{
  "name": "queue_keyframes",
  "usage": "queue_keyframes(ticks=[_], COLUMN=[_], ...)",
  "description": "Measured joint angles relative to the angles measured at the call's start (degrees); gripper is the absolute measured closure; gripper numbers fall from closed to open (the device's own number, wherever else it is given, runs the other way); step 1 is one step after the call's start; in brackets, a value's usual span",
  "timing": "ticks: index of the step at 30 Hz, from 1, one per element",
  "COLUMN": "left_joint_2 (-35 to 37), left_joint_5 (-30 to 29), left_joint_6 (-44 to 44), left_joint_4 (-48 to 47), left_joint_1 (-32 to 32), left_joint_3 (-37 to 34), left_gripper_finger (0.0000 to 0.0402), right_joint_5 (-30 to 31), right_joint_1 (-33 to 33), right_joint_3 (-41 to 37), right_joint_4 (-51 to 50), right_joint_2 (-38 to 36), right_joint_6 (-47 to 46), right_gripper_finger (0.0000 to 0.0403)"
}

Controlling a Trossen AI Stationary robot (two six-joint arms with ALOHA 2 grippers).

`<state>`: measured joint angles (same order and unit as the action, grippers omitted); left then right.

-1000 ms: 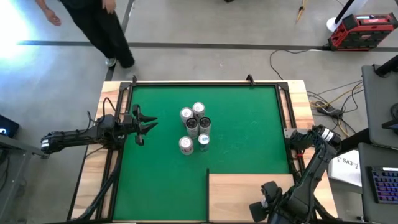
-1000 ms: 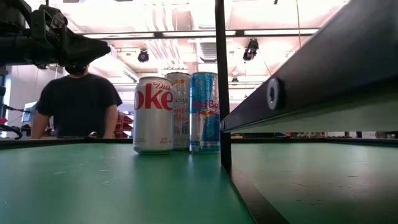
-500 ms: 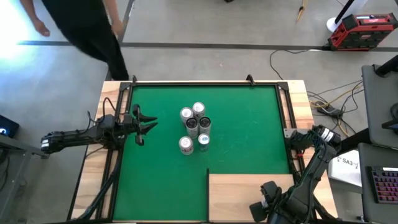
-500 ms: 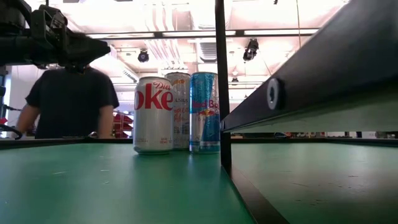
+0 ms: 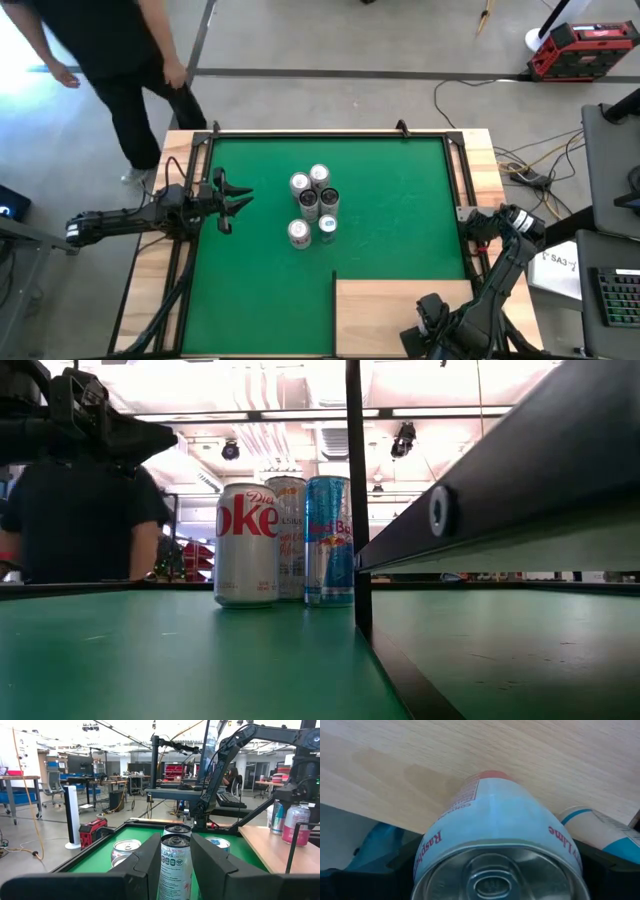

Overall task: Place canned beverage on shelf
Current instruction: Put the right pink white soda can on the shelf

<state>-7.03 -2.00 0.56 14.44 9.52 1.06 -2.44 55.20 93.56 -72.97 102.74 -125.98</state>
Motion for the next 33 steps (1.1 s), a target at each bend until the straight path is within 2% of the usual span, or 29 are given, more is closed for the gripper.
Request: queue_keyframes(ticks=[5, 13, 20, 33], left_joint_2=[0.00, -0.01, -0.01, -0.02], left_joint_5=[-0.02, -0.02, -0.01, -0.02], left_joint_6=[-0.02, -0.02, -0.01, -0.02], left_joint_4=[-0.24, -0.45, -0.44, -0.42], left_joint_1=[0.02, 0.01, 0.01, 0.02], left_joint_3=[0.00, 0.00, 0.00, 0.00], left_gripper_finger=[0.0313, 0.0313, 0.0313, 0.0313], right_joint_5=[0.01, 0.40, 0.95, 1.14], right_joint_1=[0.00, 0.03, -0.09, -1.47], right_joint_3=[0.00, 0.02, 0.18, 5.39], right_joint_4=[0.44, 0.85, -0.14, -3.56], right_joint_2=[0.00, -0.20, -0.33, -0.59], right_joint_6=[0.75, 1.12, 3.07, 2.28], right_gripper_finger=[0.0071, 0.0033, 0.0031, 0.0031])
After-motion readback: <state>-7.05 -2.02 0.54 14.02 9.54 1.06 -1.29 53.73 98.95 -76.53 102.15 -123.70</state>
